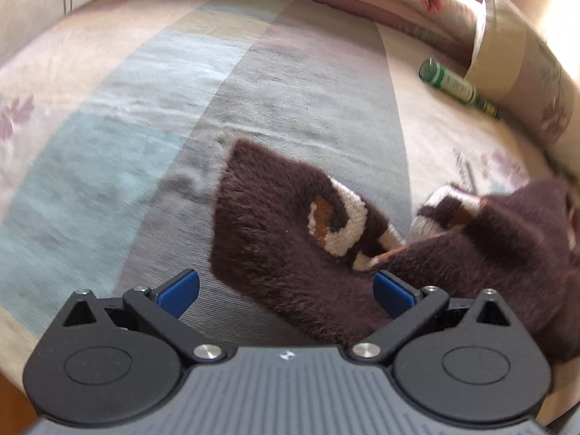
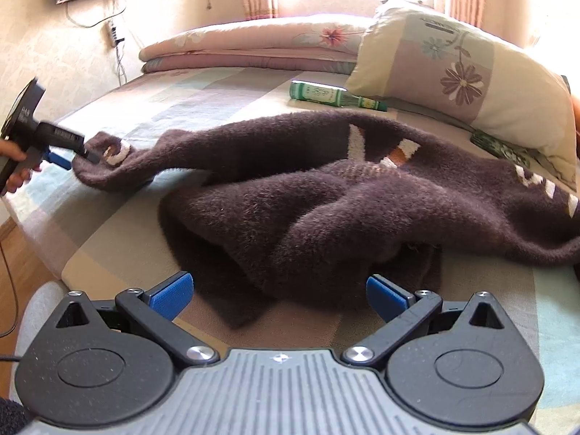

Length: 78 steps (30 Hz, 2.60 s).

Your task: Fold clothes

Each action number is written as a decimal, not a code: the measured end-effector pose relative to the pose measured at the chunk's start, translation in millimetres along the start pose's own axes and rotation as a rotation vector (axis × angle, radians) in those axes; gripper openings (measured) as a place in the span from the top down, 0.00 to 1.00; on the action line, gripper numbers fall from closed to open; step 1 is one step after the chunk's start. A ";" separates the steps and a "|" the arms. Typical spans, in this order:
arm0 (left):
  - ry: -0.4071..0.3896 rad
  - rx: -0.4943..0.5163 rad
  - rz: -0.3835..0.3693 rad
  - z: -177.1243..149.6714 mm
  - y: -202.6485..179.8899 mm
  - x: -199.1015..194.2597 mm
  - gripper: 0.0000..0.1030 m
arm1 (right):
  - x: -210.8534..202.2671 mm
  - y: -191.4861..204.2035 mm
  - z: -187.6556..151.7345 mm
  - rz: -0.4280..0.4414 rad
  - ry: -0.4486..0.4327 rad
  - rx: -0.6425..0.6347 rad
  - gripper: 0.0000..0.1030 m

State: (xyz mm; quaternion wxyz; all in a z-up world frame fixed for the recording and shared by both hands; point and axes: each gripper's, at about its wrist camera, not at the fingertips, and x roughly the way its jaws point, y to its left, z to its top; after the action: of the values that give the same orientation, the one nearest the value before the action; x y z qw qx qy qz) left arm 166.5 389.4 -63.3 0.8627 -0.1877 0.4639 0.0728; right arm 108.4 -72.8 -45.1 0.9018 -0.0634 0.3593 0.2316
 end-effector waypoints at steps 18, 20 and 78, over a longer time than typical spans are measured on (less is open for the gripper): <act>-0.140 -0.593 -0.568 -68.3 77.8 21.6 0.03 | 14.4 6.6 -1.9 0.053 0.044 0.053 0.00; -0.159 -0.627 -0.561 -71.5 76.3 30.5 0.13 | 16.3 7.8 -1.6 0.052 0.053 0.056 0.00; -0.161 -0.130 -0.064 60.7 10.5 -26.8 0.63 | 22.0 -1.3 -7.9 0.062 0.079 0.080 0.00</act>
State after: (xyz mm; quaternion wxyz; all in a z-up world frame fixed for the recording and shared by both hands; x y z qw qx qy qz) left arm 195.3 424.1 -13.5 0.8851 -0.2517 0.3810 0.0901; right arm 118.1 -67.9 -65.9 0.8812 -0.0249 0.4052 0.2421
